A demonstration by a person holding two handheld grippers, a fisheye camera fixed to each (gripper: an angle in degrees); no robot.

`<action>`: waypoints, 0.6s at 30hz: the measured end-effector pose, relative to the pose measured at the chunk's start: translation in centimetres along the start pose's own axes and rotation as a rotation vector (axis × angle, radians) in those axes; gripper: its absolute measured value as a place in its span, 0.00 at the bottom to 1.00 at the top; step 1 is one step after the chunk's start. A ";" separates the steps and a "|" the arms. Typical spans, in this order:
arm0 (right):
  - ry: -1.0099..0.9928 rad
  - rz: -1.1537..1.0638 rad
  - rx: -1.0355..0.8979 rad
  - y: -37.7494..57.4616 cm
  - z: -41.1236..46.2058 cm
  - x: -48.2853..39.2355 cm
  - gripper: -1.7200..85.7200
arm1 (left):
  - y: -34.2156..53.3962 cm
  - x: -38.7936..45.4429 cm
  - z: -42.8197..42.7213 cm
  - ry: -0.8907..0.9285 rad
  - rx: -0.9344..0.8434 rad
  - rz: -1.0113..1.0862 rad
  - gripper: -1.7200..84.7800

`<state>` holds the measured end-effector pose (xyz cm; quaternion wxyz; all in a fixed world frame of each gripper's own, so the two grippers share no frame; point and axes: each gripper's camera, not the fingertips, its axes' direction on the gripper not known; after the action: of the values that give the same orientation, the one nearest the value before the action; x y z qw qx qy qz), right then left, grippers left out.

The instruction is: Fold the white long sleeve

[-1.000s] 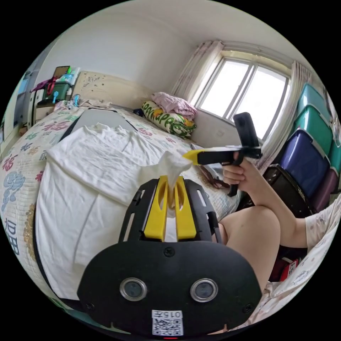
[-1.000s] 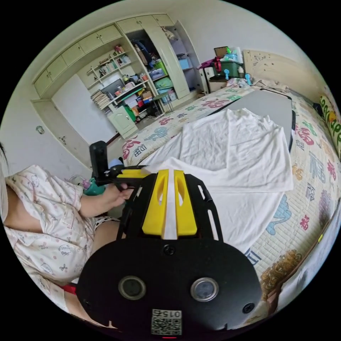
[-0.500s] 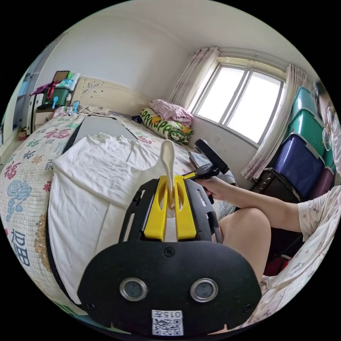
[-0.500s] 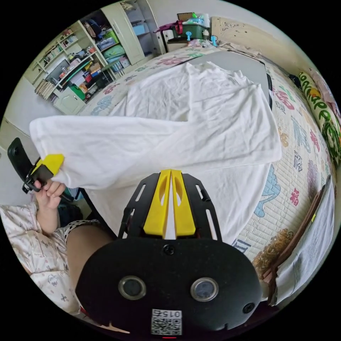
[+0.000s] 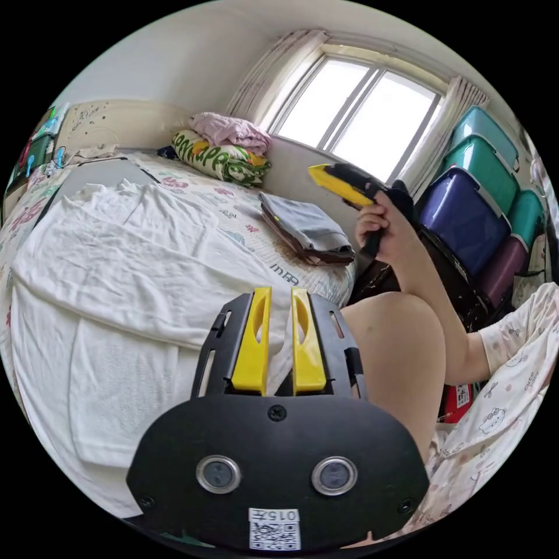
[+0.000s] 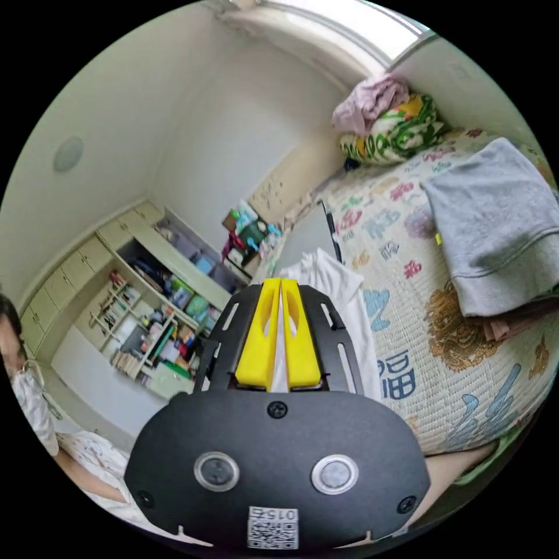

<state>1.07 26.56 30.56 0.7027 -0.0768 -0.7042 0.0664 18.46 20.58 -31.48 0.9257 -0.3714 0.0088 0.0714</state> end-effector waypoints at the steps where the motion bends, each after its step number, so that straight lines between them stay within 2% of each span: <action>1: -0.033 -0.012 0.153 1.6 -4.5 -2.5 0.01 | -0.1 0.2 -1.1 -0.019 0.009 -0.002 0.09; 5: -0.086 -0.080 0.582 10.1 -17.1 -12.5 0.01 | -1.2 -0.4 -2.2 -0.007 -0.047 -0.015 0.09; 8: -0.182 -0.125 0.742 14.3 -22.0 -18.0 0.01 | -2.1 0.2 -0.4 0.063 -0.118 -0.021 0.09; 13: -0.399 -0.183 0.688 16.0 -24.4 -23.9 0.01 | -2.7 3.4 2.7 0.067 -0.215 0.002 0.09; 18: -0.474 -0.216 0.701 17.4 -25.0 -27.0 0.01 | -3.6 5.8 2.9 0.072 -0.216 -0.003 0.09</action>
<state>26.37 37.81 0.71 0.5082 0.2579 -0.7848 0.2435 24.58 20.69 -27.29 0.8793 -0.4715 0.0339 0.0572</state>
